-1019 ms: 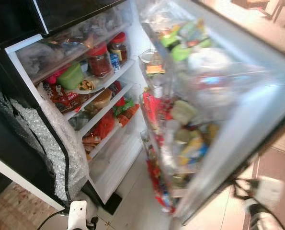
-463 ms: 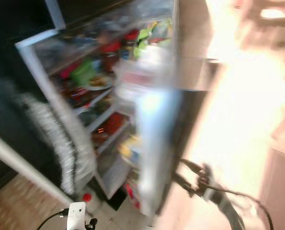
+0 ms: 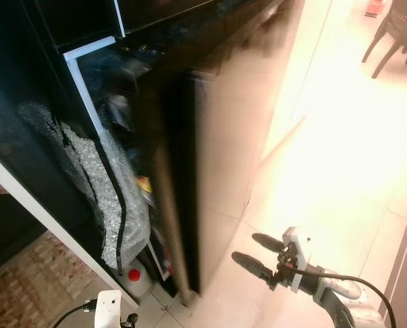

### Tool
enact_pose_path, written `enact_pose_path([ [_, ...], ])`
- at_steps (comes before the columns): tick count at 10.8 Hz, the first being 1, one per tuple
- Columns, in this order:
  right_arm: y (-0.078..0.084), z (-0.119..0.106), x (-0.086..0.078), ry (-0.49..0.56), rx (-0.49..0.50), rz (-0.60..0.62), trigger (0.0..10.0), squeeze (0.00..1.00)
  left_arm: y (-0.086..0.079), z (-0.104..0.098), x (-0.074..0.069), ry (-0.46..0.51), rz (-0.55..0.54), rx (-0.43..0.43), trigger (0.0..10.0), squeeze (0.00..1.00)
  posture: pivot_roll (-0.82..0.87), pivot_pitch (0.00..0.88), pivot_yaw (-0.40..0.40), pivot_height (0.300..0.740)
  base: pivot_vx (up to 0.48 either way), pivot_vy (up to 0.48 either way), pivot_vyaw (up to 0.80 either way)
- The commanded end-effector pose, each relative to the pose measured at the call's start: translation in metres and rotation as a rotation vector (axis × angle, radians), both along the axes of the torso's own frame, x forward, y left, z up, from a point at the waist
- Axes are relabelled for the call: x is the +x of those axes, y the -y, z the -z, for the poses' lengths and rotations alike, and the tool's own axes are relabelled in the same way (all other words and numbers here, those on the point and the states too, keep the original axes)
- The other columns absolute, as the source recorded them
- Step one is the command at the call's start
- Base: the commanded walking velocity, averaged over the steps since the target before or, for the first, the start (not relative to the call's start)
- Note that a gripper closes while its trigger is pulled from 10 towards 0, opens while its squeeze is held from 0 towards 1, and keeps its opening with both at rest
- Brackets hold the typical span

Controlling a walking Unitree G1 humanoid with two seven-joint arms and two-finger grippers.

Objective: Restocking fridge

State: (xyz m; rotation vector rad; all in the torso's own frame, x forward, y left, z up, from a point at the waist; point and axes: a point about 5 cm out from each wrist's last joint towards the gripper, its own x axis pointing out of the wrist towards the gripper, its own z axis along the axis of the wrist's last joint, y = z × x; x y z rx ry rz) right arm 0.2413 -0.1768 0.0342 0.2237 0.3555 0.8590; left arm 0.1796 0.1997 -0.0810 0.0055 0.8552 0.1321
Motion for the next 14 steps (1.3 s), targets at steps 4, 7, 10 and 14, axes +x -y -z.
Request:
enact_pose_path([
  [4, 0.006, 0.006, 0.004, -0.028, -0.046, 0.066, 10.0, 0.0, -0.003, 0.002, -0.005, -0.022, -0.019, 0.003, 10.0, 0.0, -0.14, 0.064, 0.02, 0.74, 0.0, 0.0, 0.0],
  [7, 0.012, 0.011, 0.014, -0.023, -0.11, 0.169, 10.0, 0.0, -0.003, 0.002, -0.005, -0.019, -0.025, 0.004, 10.0, 0.0, -0.13, 0.059, 0.019, 0.74, 0.0, 0.0, 0.0],
  [10, 0.016, 0.024, 0.02, -0.059, -0.191, 0.281, 10.0, 0.0, -0.002, 0.001, -0.003, -0.014, -0.028, 0.004, 10.0, 0.0, -0.13, 0.063, 0.019, 0.74, 0.0, 0.0, 0.0],
  [14, 0.021, 0.049, 0.022, -0.19, -0.287, 0.475, 10.0, 0.0, -0.002, 0.0, 0.0, -0.004, -0.027, 0.007, 10.0, 0.0, -0.12, 0.077, 0.024, 0.74, 0.0, 0.0, 0.0],
])
